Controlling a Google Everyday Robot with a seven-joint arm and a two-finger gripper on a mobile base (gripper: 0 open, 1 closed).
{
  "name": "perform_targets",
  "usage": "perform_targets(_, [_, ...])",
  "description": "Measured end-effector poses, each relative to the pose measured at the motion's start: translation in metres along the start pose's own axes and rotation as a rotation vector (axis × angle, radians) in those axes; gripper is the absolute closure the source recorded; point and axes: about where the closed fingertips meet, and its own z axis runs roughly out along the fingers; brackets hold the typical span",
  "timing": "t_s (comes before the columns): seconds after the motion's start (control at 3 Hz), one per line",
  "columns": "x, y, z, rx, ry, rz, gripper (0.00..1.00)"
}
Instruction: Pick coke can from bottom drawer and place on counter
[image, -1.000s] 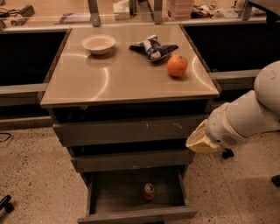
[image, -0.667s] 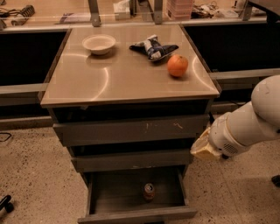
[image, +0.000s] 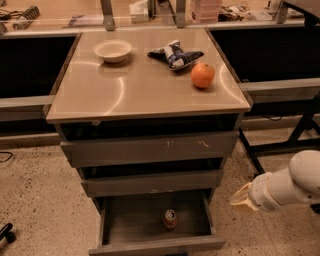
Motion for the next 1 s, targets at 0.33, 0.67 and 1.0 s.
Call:
perform_targets(0.33, [0.054, -0.016, 0.051, -0.014, -0.085, 0.084, 1.0])
perform_targets(0.67, [0.069, -0.001, 0.087, -0.081, -0.097, 0.114, 1.0])
perform_targets(1.0, [0.069, -0.001, 0.087, -0.081, -0.097, 0.113, 1.0])
